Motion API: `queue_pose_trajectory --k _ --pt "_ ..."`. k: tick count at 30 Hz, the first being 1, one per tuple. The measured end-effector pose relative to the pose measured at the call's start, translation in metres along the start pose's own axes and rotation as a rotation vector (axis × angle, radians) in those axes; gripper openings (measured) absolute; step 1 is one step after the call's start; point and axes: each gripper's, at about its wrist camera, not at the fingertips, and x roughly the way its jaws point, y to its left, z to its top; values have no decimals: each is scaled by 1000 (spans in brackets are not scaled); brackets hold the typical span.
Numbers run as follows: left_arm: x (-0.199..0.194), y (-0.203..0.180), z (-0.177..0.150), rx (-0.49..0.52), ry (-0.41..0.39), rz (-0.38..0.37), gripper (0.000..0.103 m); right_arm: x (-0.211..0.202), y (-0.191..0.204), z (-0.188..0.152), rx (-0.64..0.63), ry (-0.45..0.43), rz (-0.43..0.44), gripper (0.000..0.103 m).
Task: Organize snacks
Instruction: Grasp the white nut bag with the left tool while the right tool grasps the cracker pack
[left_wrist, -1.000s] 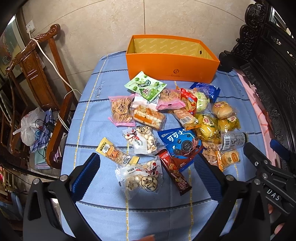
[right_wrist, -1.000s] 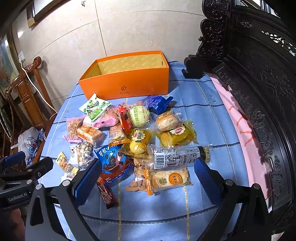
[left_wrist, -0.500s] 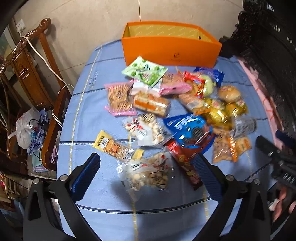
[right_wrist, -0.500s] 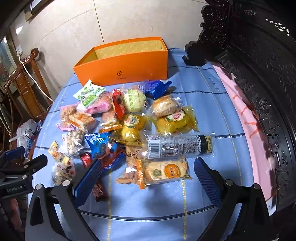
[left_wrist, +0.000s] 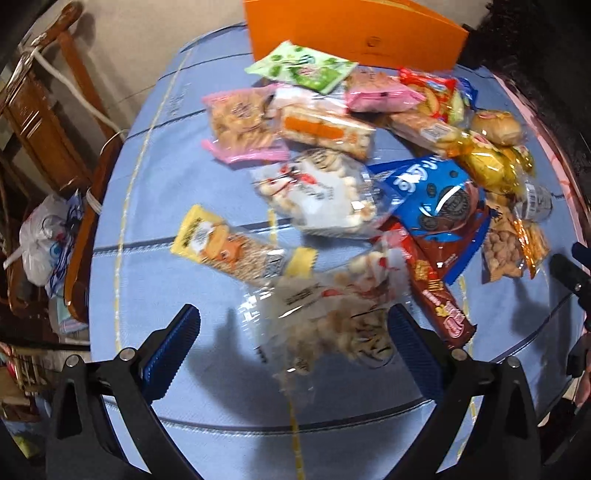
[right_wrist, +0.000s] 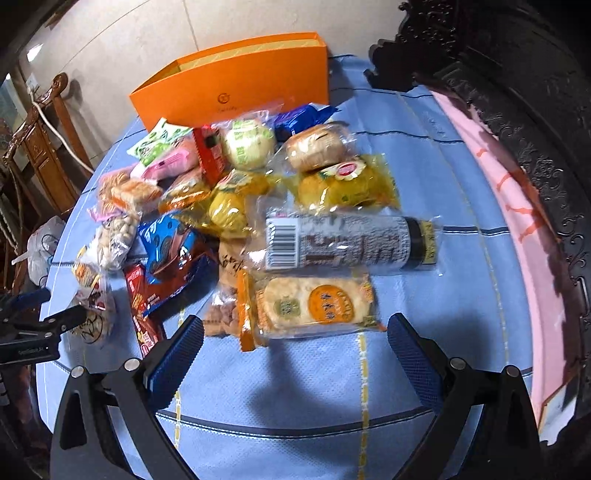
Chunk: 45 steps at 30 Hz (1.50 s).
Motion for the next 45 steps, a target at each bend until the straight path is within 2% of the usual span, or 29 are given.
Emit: queue_pose_trajectory --k 5,8,10,11,12,14,16,17,20,22,23,26,29,34,39,42,45 --pt "11 -20 1 54 17 -10 99 6 5 0 -15 24 14 100" --pt "19 -23 0 27 9 -54 82 7 5 1 -19 34 9 100" --pt "16 -29 1 40 -21 -44 73 8 6 2 -30 42 4 100" --pt "14 -33 0 53 -33 -29 66 9 7 3 -35 44 2 100" --pt "12 -36 -2 65 -57 7 51 9 8 3 -41 47 3 100" --pt "11 -36 -2 63 -63 9 50 11 12 5 -54 60 5 100" --pt "9 -32 -3 22 -57 -26 50 10 17 7 -69 62 13 100" --pt "10 -34 -5 21 -70 -23 53 10 19 7 -80 62 17 100" --pt "16 -52 -13 87 -87 58 64 9 26 10 -101 68 19 100" --pt "21 -61 -15 131 -99 122 62 8 28 11 -109 71 16 100" --pt "19 -61 -15 129 -105 132 56 7 29 12 -114 74 13 100" --pt "7 -50 -13 82 -117 103 37 3 30 11 -139 70 -3 100" --pt "1 -40 -11 49 -119 67 31 1 28 12 -141 75 -10 100" --pt "-21 -20 -12 -23 -123 -34 28 -4 20 15 -128 65 8 100" --pt "-41 7 -10 -131 -130 -140 28 -2 -8 14 -66 72 -3 100" --pt "-41 19 -10 -185 -115 -176 28 3 -21 11 -36 94 12 100" --pt "-40 23 -7 -199 -111 -177 28 10 -18 7 -86 106 -3 100"
